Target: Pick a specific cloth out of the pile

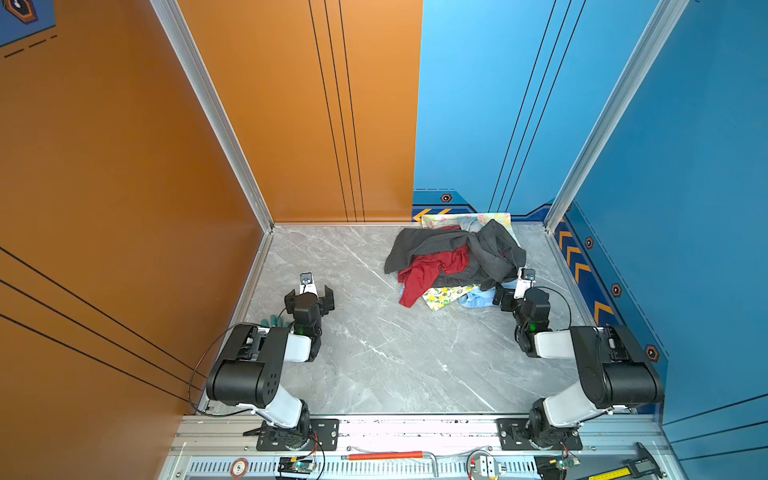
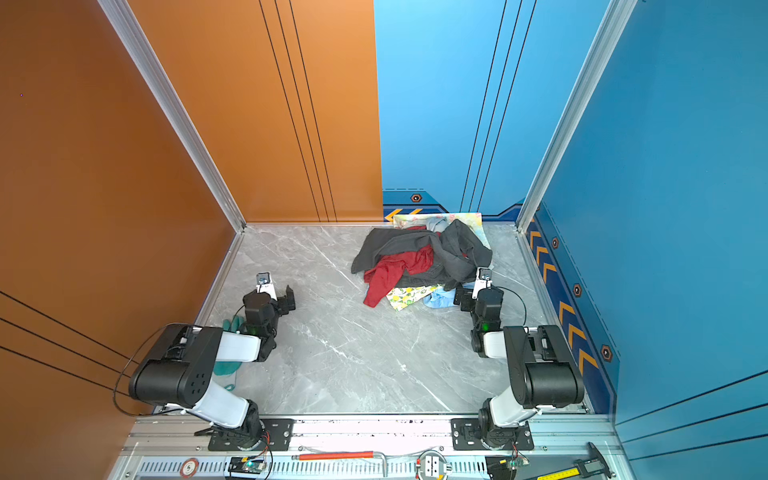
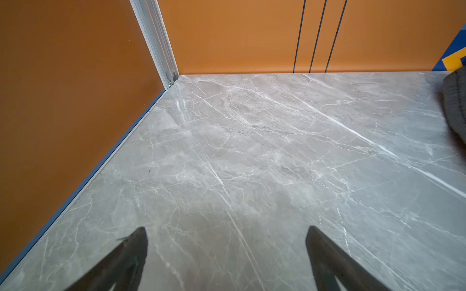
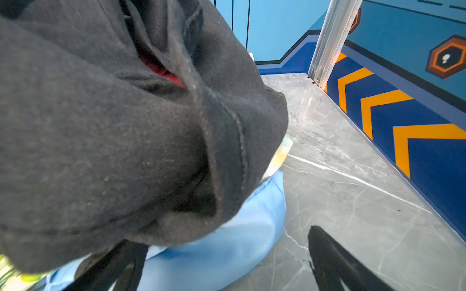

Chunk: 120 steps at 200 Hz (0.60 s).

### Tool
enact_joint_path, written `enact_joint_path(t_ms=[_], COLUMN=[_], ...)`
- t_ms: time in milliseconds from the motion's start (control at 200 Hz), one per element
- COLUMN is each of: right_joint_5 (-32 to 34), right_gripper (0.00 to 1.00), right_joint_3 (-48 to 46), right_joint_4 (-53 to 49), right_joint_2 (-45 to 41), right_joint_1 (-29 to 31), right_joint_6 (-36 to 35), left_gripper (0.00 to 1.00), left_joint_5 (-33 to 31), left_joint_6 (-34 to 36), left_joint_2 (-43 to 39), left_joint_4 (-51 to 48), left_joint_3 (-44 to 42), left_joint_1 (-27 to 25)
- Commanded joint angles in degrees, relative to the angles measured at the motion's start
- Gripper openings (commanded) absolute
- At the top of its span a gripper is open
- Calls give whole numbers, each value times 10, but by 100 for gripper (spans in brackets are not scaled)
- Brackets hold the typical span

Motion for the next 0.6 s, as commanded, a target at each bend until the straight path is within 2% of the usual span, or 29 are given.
enact_joint_path(t_ms=[0, 596], right_joint_5=[-7, -6], right_gripper=[100, 100], right_joint_3=[-3, -3], right_joint_4=[-5, -5], right_joint_2=[-4, -4], right_joint_1=[-3, -3], right_joint_6=[6, 6], left_gripper=[98, 98], left_joint_5=[-9, 0], left_joint_6=[7, 4], left_joint_2=[1, 2], left_joint_4=[-2, -4], left_joint_3=[6, 8], left_joint_1=[-3, 2])
